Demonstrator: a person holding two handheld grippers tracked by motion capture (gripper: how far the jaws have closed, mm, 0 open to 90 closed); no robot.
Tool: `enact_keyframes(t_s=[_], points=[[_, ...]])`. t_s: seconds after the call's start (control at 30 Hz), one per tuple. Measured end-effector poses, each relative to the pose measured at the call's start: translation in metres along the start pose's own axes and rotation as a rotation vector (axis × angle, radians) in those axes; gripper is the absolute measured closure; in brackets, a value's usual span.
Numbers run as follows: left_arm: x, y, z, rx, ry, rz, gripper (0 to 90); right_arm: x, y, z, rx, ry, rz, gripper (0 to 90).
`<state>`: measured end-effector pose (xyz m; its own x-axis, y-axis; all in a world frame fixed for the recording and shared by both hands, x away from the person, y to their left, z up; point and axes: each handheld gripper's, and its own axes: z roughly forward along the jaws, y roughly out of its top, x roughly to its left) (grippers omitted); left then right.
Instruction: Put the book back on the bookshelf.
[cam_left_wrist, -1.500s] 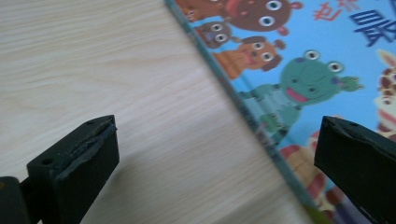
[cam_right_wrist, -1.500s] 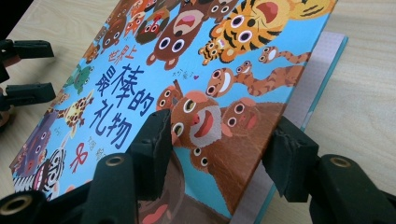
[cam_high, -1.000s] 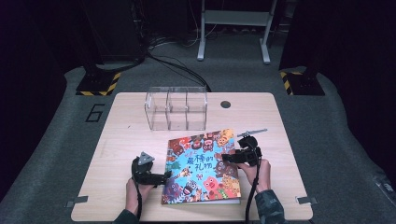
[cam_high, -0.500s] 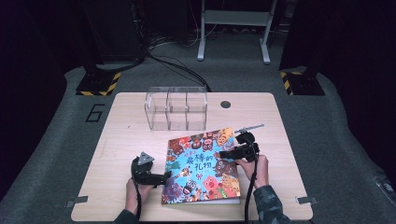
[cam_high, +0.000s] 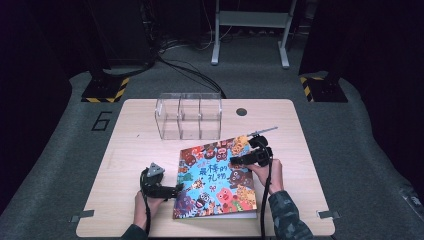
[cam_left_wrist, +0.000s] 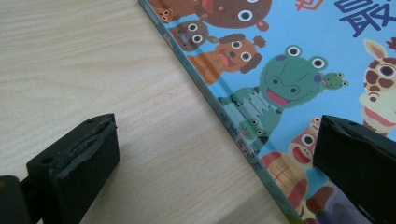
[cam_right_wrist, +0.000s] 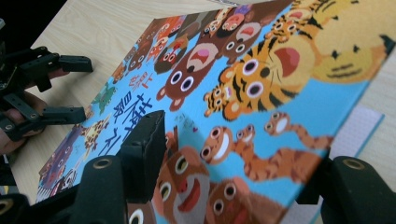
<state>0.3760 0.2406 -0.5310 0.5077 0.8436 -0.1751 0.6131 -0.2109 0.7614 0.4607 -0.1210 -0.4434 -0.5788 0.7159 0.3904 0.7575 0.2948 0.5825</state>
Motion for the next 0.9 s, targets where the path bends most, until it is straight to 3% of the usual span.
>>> enact_keyframes(t_s=[0.33,0.57,0.9], points=[[0.0,0.0,-0.001,0.009,-0.011,0.004,0.1,-0.005,0.014,0.006,-0.002,0.041,-0.002,32.6],[0.0,0.0,0.0,0.002,-0.012,0.004,0.0,-0.008,0.017,0.011,-0.013,0.031,0.016,27.8],[0.002,0.0,-0.001,0.003,-0.021,0.006,0.0,-0.006,0.023,0.007,-0.028,0.02,0.015,40.2]])
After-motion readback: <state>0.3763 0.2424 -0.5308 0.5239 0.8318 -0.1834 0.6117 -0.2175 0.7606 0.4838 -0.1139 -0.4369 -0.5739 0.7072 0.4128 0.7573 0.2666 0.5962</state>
